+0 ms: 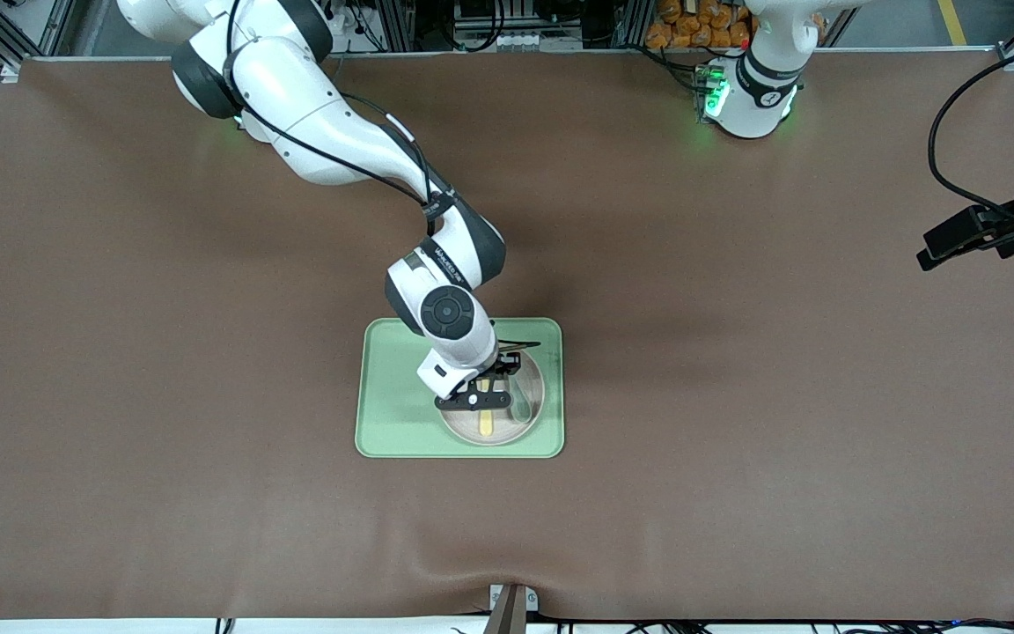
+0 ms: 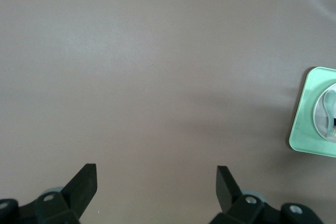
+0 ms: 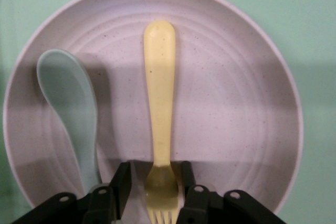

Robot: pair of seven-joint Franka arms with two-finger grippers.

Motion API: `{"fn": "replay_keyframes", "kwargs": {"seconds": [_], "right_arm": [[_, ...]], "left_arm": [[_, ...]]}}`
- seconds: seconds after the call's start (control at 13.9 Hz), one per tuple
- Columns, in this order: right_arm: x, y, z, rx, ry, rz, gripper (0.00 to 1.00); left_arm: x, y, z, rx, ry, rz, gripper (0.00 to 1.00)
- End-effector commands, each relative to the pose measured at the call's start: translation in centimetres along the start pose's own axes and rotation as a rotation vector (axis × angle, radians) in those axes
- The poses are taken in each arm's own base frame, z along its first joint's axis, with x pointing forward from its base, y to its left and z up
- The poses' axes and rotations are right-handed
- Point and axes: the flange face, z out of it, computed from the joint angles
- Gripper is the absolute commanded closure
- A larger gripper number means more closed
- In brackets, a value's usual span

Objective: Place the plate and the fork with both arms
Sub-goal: 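Lower the right gripper and grasp the yellow fork, then lift the yellow fork off the plate with the right gripper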

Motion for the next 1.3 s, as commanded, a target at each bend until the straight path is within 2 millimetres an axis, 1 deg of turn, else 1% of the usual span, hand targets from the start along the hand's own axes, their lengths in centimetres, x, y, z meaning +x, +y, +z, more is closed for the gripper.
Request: {"fn": "replay_keyframes", "kwargs": {"seconds": [0.0, 0.07, 0.14, 0.22, 0.36, 0.65, 0.79, 0.94, 1.01, 1.08, 1.15, 1.22], "right_arm": [[0.3, -0.1, 0.0, -0.027, 0.019, -0.006, 0.75], [0.5, 0.1, -0.1, -0.026, 0.021, -0.004, 0.83], [0.5, 0.2, -0.1, -0.027, 0.02, -0.003, 0.95], [0.5, 0.2, -0.1, -0.028, 0.018, -0.003, 0.97], [0.6, 0.7, -0.2, -0.036, -0.003, 0.012, 0.97], [1.6, 1.5, -2.3, -0.027, -0.016, 0.039, 0.98], [2.6, 2.9, -2.7, -0.01, -0.021, 0.07, 0.98], [2.7, 3.4, -3.0, -0.017, -0.036, 0.073, 0.98], [2.8, 3.4, -3.8, -0.016, -0.028, 0.074, 0.98], [3.2, 3.9, -4.4, -0.013, -0.024, 0.079, 0.98], [3.9, 4.9, -4.8, -0.009, -0.02, 0.09, 0.98], [4.0, 5.4, -4.6, -0.012, -0.024, 0.071, 0.98]], "left_arm": [[-0.3, 0.1, 0.0, 0.001, -0.003, 0.015, 0.0], [-0.3, 0.2, 0.0, 0.0, -0.002, 0.017, 0.0], [-0.3, 0.2, 0.0, 0.001, -0.003, 0.017, 0.0], [-0.3, 0.2, -0.1, 0.0, 0.0, 0.017, 0.0], [-0.2, 0.2, 0.1, 0.0, -0.002, 0.017, 0.0], [0.0, 0.4, 0.4, -0.002, 0.0, 0.019, 0.0], [0.0, 0.4, 0.5, -0.002, -0.002, 0.019, 0.0], [0.1, 0.4, 0.5, -0.002, 0.0, 0.021, 0.0], [0.1, 0.4, 0.5, -0.002, 0.0, 0.019, 0.0], [0.0, 0.5, 0.5, -0.002, -0.002, 0.021, 0.0], [0.0, 0.5, 0.5, -0.002, -0.002, 0.021, 0.0], [0.0, 0.5, 0.5, -0.002, -0.002, 0.021, 0.0]]}}
